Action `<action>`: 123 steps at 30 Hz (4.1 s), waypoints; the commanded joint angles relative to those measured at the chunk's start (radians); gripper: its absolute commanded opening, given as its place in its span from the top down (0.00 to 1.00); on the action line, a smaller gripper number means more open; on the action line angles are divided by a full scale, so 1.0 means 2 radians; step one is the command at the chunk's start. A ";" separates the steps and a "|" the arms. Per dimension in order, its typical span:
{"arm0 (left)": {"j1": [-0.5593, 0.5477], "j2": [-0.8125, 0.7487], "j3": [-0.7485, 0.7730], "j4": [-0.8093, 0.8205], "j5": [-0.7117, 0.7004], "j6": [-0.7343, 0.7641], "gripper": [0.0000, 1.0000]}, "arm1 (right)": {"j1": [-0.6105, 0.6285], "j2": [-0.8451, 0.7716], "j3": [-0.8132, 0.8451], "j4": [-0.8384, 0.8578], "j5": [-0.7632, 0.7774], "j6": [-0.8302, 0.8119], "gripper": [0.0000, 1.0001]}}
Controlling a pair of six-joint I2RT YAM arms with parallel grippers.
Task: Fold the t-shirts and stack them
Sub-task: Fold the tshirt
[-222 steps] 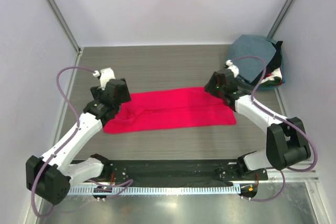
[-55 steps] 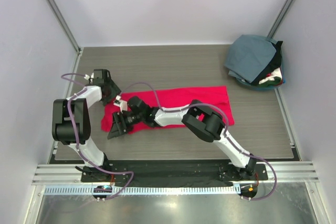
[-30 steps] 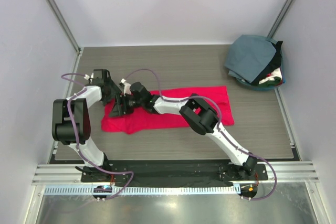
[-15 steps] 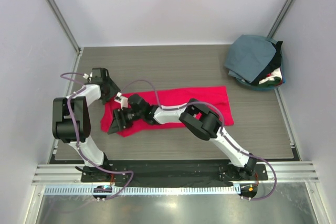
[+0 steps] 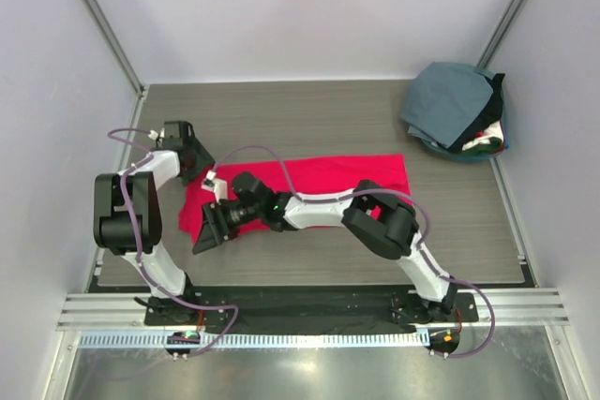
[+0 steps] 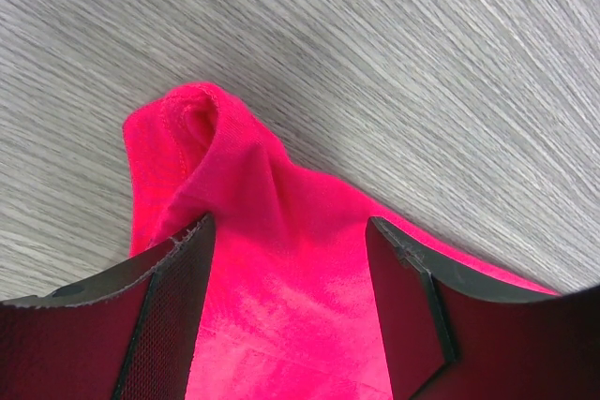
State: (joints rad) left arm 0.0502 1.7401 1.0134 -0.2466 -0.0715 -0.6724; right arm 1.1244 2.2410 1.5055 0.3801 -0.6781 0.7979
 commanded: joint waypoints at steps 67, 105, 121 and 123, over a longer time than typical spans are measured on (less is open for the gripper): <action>-0.219 0.355 0.505 -0.109 -0.023 -0.132 0.25 | -0.038 -0.380 -0.382 -0.244 0.295 0.105 0.99; -0.228 0.099 0.206 0.077 0.115 -0.029 0.23 | -0.457 -0.151 -0.085 -0.271 0.206 -0.140 0.54; -0.227 0.228 0.305 0.035 0.052 -0.018 0.37 | -0.472 -0.012 0.054 -0.298 0.212 -0.157 0.54; -0.223 0.246 0.331 0.028 0.055 -0.018 0.41 | -0.472 0.002 0.065 -0.297 0.216 -0.154 0.56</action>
State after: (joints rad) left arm -0.4034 2.2017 1.5970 -0.1608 0.0635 -0.7250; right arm 0.1795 2.2082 1.5913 -0.2028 -0.2481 0.5014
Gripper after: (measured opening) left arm 0.606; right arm 0.445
